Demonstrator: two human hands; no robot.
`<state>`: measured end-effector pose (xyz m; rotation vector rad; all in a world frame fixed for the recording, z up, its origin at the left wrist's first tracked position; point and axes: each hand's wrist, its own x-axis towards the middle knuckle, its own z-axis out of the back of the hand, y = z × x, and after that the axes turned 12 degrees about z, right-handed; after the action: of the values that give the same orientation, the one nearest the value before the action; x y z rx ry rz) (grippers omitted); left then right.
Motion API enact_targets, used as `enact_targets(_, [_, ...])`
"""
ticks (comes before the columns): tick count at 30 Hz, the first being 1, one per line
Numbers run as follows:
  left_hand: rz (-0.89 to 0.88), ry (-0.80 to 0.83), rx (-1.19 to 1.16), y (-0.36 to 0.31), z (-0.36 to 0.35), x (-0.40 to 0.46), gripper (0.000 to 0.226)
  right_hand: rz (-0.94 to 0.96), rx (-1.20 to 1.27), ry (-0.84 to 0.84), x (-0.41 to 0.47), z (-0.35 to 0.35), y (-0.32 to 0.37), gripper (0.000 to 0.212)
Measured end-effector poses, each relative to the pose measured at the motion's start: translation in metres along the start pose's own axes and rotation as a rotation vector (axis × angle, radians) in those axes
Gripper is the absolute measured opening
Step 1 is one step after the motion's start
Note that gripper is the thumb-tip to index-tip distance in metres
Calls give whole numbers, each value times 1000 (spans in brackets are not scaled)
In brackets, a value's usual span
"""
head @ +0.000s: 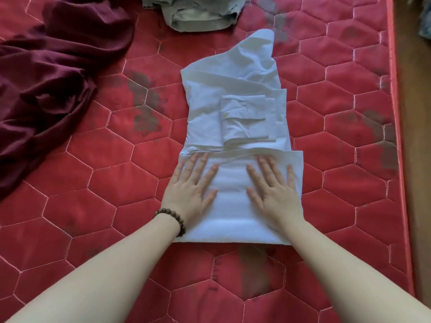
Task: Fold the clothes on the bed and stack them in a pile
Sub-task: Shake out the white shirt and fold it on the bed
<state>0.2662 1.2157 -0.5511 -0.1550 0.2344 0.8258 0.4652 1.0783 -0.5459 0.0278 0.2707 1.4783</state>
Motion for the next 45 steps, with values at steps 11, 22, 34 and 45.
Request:
enact_targets(11, [-400, -90, 88, 63, 25, -14, 70, 165, -3, 41, -49, 36, -62, 68])
enact_targets(22, [-420, -13, 94, 63, 24, -34, 84, 311, -120, 115, -72, 33, -52, 74])
enact_targets(34, [-1, 501, -569, 57, 77, -89, 43, -239, 893, 274, -102, 97, -24, 16])
enact_targets(45, [500, 102, -1122, 42, 121, 1, 51, -491, 871, -293, -2, 132, -28, 51])
